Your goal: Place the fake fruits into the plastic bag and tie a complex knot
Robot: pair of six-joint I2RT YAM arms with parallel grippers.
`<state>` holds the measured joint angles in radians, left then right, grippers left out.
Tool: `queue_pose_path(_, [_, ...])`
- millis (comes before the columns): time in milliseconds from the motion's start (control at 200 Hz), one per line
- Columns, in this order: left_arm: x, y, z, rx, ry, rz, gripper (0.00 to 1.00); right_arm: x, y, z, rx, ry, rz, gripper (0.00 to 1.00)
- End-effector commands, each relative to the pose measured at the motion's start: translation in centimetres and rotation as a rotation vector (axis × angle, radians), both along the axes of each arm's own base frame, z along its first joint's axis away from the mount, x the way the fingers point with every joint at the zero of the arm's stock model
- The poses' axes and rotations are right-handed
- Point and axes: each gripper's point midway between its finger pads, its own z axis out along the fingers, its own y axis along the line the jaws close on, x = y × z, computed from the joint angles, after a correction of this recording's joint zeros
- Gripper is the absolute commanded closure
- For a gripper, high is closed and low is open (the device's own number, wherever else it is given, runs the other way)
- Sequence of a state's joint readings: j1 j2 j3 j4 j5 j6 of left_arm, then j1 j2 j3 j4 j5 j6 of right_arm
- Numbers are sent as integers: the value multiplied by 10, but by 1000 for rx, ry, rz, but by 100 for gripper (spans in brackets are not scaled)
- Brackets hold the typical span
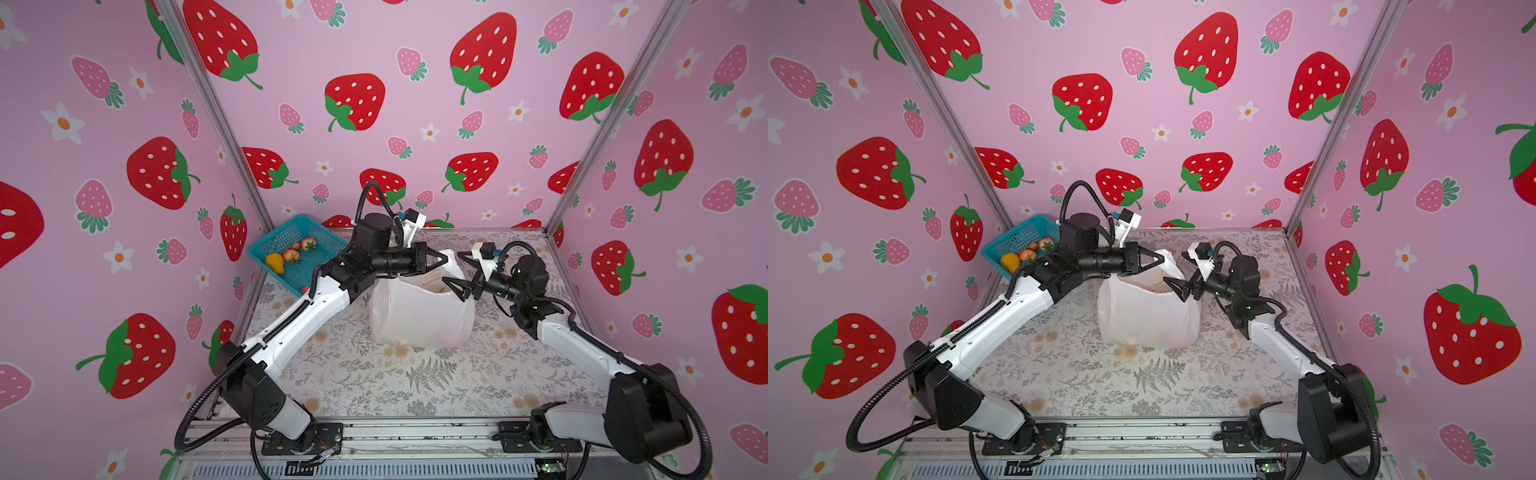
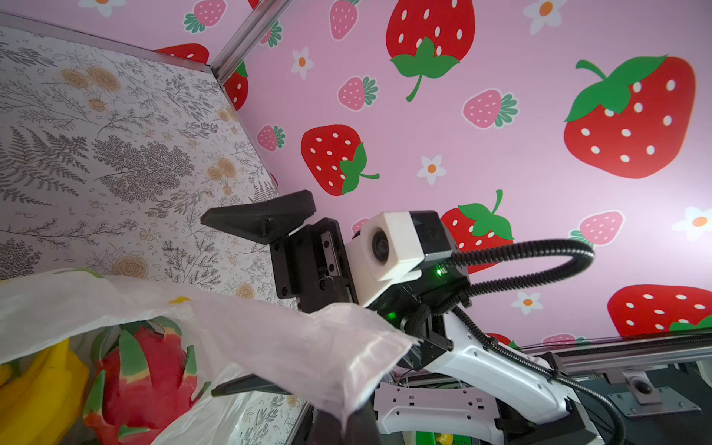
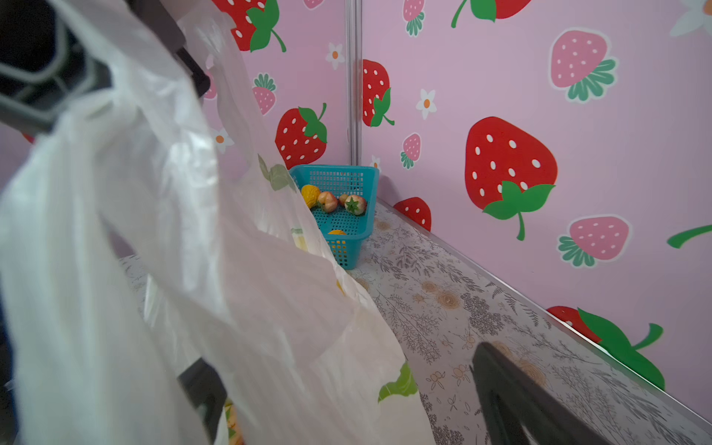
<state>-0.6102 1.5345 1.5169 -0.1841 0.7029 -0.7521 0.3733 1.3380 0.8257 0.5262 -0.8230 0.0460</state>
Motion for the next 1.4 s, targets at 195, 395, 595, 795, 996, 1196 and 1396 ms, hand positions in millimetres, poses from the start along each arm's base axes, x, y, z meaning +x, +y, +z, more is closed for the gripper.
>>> queue_pose_path(195, [3,-1,22,-40,-60,-42,100,-24,14,15,30,19,289,3])
queue_pose_path(395, [9,-1,19,-31,-57,-30,100,-31,6,52,123,-17,126,0])
queue_pose_path(595, [10,0,19,-27,-68,-32,100,-36,4,69,160,-17,17,0])
queue_pose_path(795, [3,1,26,-41,-99,-65,100,-35,-2,37,13,-56,93,0])
queue_pose_path(996, [-3,-2,29,-60,-116,-138,100,-33,15,23,-3,-11,328,4])
queue_pose_path(1196, [-5,-3,31,-78,-114,-165,100,-21,35,19,42,28,453,33])
queue_pose_path(1396, [-1,-2,31,-79,-114,-148,100,-20,48,11,72,51,451,73])
